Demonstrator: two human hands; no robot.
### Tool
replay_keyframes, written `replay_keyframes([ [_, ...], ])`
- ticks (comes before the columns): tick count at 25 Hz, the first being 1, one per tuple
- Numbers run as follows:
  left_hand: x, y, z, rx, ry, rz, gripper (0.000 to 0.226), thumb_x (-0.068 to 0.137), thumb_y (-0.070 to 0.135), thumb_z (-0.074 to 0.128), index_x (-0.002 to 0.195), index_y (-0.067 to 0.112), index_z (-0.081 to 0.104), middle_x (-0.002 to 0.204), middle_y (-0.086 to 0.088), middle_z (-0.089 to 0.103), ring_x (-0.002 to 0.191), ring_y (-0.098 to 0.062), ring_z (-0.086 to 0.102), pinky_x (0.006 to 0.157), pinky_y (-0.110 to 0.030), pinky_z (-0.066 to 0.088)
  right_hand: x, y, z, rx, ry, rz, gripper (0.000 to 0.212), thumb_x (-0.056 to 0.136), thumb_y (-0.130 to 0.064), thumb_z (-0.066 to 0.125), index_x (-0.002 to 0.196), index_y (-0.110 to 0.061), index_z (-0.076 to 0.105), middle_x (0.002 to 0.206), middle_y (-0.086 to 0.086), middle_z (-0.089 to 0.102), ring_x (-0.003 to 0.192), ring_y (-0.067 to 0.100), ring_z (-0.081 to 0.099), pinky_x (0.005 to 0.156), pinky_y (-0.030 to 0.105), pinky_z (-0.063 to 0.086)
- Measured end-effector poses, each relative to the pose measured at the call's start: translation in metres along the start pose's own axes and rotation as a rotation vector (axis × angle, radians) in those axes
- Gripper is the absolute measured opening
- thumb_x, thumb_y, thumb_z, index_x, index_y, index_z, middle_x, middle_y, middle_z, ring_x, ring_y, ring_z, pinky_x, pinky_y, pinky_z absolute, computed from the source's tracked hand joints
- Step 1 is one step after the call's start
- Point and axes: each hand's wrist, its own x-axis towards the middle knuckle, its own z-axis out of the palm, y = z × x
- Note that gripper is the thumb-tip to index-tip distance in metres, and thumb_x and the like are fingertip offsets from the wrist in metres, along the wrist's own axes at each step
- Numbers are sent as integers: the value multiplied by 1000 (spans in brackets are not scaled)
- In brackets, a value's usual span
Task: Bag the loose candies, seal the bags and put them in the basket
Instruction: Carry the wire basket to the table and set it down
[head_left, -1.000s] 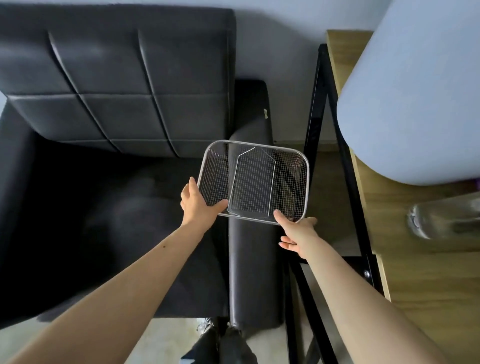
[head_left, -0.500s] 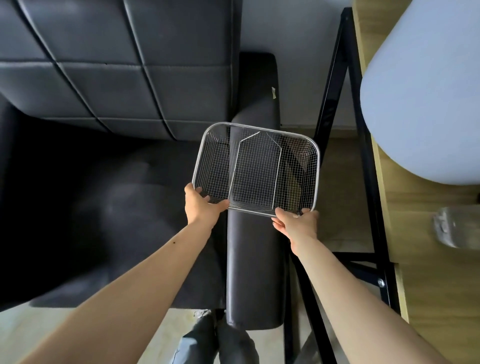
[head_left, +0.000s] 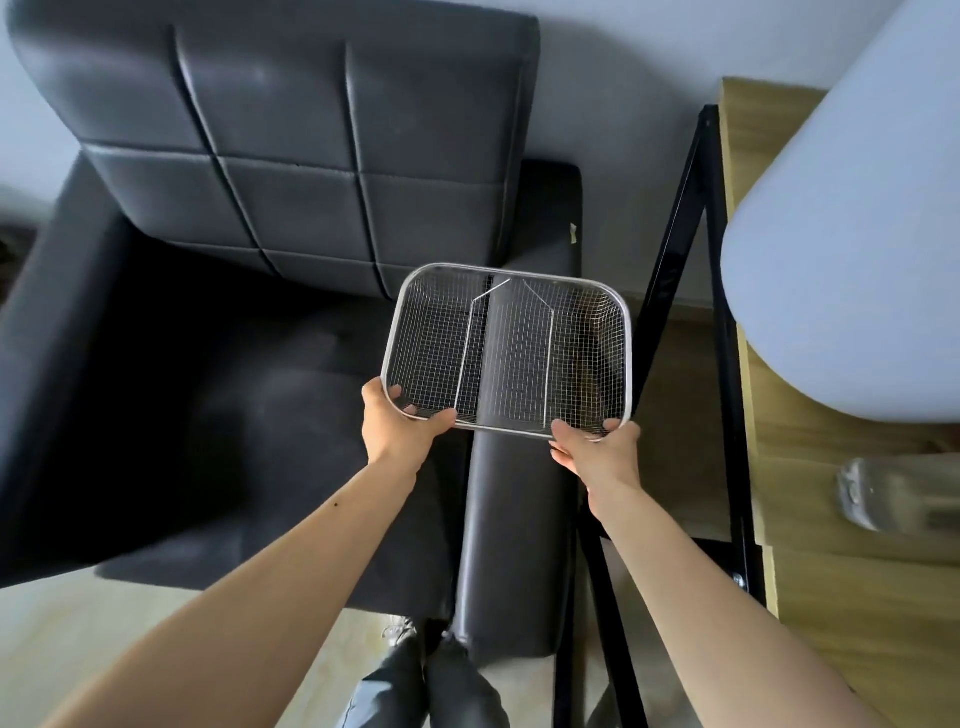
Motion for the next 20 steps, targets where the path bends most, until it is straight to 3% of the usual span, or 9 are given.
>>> replay_keyframes([
  [4,-24,3,-32,-86,37,-9,84,67,8,87,133,18,37,133,2,50,109,-13,57,84,-27,45,-28,-9,4,-65,-41,-58,62,79,-13,78,120,-13,31,98,9,63,76,19,68,92,40,55],
  [8,-47,3,-71,-175,86,1,86,64,9,88,130,22,35,134,2,50,116,-14,56,99,-43,51,-57,-15,16,-86,-95,-112,60,77,-13,79,117,-15,33,102,8,64,81,19,68,96,43,53],
  [13,-67,-2,-117,-302,178,6,93,63,4,88,135,18,31,142,-6,48,122,-17,54,102,-40,50,-92,-18,51,-154,-156,-199,63,70,-16,82,111,-18,35,98,7,65,99,29,67,99,51,49],
  [18,-87,-21,-176,-402,288,12,95,62,3,89,136,18,32,142,-4,49,123,-18,54,99,-38,51,-134,-17,92,-229,-262,-254,62,74,-12,81,114,-16,33,114,12,64,102,26,67,100,40,48],
  [20,-93,-29,-197,-409,323,8,96,61,4,89,138,18,34,141,-3,49,125,-19,54,100,-42,52,-151,-14,106,-242,-294,-276,64,74,-11,81,117,-15,34,115,12,63,103,26,67,102,43,48],
])
